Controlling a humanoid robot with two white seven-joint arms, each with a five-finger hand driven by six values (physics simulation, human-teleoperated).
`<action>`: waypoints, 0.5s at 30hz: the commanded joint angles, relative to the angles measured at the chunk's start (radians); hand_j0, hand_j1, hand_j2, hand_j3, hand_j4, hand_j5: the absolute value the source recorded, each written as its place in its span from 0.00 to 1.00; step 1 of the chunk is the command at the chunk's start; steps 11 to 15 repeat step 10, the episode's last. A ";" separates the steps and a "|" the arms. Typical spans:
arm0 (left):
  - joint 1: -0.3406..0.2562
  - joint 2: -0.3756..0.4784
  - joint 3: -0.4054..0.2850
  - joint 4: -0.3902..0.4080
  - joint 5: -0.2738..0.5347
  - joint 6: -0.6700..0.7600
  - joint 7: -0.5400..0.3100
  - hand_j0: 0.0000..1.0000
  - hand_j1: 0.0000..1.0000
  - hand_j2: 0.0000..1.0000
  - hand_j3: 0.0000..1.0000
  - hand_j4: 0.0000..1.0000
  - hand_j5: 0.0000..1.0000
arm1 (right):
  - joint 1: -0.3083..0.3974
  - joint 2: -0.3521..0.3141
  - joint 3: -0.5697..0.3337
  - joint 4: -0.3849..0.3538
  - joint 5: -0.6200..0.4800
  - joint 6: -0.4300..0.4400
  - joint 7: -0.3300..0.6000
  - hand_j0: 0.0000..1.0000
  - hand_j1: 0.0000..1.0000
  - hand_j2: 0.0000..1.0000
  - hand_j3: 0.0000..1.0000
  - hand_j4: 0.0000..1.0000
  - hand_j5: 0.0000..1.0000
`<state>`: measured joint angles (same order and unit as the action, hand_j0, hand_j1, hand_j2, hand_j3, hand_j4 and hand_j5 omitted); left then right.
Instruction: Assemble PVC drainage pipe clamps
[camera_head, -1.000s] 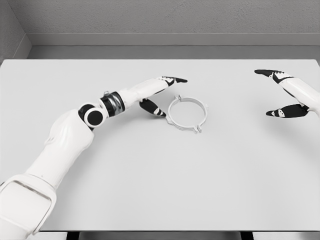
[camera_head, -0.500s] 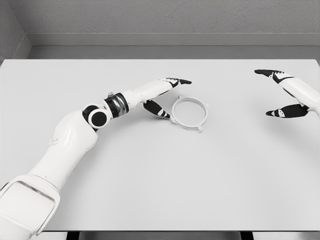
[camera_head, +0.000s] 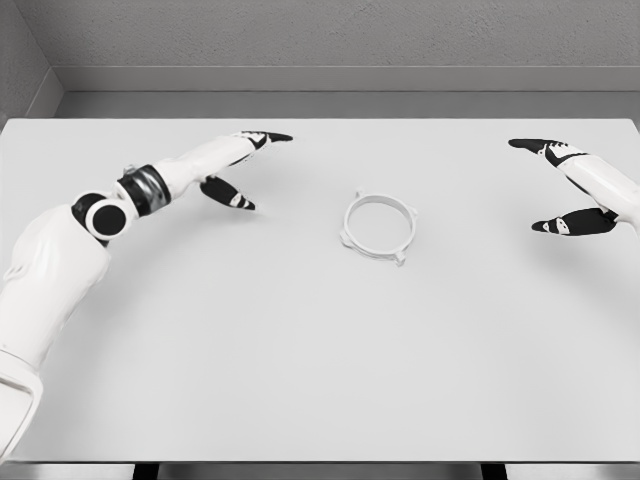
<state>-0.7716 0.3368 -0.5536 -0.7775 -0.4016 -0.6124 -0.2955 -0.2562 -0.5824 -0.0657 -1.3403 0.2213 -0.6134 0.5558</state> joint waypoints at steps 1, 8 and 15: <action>0.000 0.111 0.015 -0.011 0.017 0.001 -0.004 1.00 1.00 1.00 1.00 1.00 1.00 | 0.000 -0.001 0.000 0.000 -0.008 0.003 0.000 1.00 1.00 1.00 1.00 1.00 1.00; -0.006 0.284 0.038 -0.042 0.044 0.001 -0.008 1.00 1.00 1.00 1.00 1.00 1.00 | 0.002 -0.002 0.000 0.000 -0.008 0.003 0.000 1.00 1.00 1.00 1.00 1.00 1.00; -0.005 0.284 0.043 -0.042 0.044 0.001 -0.008 1.00 1.00 1.00 1.00 1.00 1.00 | 0.002 -0.002 0.000 0.000 -0.008 0.003 0.000 1.00 1.00 1.00 1.00 1.00 1.00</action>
